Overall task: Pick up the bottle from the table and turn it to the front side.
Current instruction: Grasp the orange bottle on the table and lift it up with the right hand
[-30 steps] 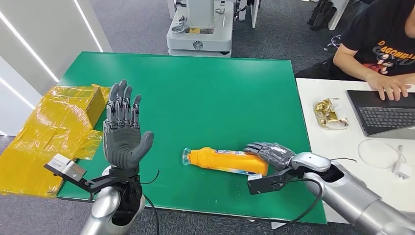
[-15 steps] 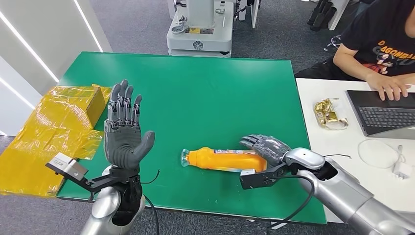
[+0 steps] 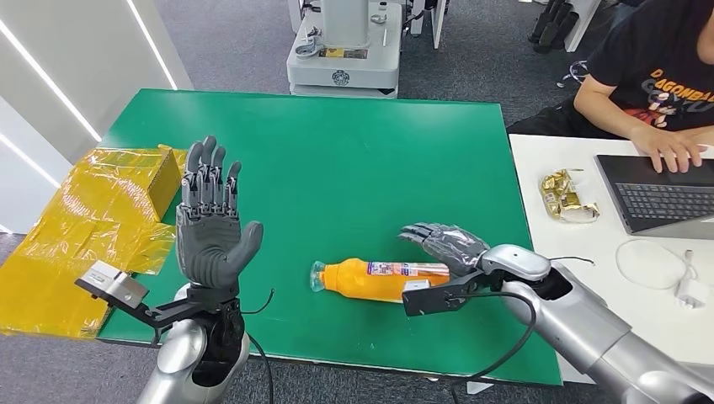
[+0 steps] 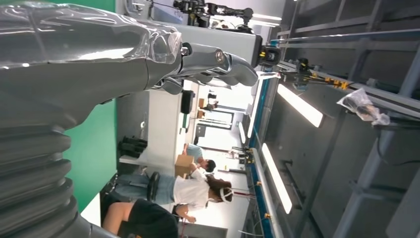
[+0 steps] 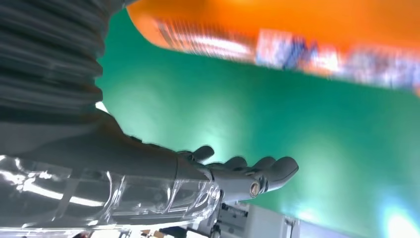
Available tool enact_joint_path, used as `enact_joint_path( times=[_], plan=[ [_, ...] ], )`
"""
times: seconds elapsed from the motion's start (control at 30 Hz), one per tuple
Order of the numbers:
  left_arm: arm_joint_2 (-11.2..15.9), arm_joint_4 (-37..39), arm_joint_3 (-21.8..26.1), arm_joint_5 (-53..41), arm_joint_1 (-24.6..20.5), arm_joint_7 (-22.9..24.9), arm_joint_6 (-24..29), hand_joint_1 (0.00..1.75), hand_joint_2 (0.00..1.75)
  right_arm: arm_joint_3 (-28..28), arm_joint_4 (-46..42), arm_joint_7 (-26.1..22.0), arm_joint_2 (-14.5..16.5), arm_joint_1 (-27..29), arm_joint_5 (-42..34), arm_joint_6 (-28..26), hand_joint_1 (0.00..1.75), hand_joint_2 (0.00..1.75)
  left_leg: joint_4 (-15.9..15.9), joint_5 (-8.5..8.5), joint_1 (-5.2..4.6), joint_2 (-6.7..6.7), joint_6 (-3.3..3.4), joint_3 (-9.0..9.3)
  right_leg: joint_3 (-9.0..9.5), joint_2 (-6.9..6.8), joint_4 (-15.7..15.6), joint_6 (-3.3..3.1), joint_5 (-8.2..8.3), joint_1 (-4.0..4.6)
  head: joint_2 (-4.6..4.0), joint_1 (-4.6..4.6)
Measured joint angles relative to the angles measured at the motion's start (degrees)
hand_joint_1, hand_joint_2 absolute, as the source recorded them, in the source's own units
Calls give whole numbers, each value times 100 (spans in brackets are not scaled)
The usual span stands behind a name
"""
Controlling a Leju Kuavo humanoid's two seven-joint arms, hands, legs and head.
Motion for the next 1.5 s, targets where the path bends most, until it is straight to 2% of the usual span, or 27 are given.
enact_joint_path(
  times=[0.23,0.5,0.83,1.1,1.4,1.43,1.5],
  plan=[
    [30,0,0,35,-7,-21,56,0,175,-206,74,-22,199,174,-275,-158,0,175,0,0,0,0,0,0,-1,0,-1,0,0,0,0,0],
    [48,2,0,69,-61,-25,86,0,175,-378,176,5,281,464,-384,-237,0,175,0,0,0,0,0,0,-1,0,-1,0,0,0,0,0],
    [98,7,-4,165,-147,-26,150,0,175,-470,339,94,286,702,-398,-42,0,175,0,0,0,1,0,0,-2,0,-1,0,0,0,0,0],
    [135,20,-14,213,-217,-27,221,0,175,-470,557,31,286,717,-406,226,0,175,0,0,0,1,0,0,-2,0,-1,0,0,0,0,1],
    [136,26,-20,241,-250,-28,232,0,175,-468,690,25,286,712,-402,265,0,175,0,0,0,1,0,0,-2,1,-1,0,0,0,0,0],
    [137,33,-22,257,-256,-32,238,0,175,-463,711,25,286,705,-395,269,35,175,1,0,0,1,0,0,-2,1,-2,0,0,0,0,0],
    [140,48,-33,295,-272,-46,253,0,175,-451,774,12,286,682,-370,267,120,175,1,0,0,2,0,1,-2,2,-2,0,0,0,0,0]
  ],
)
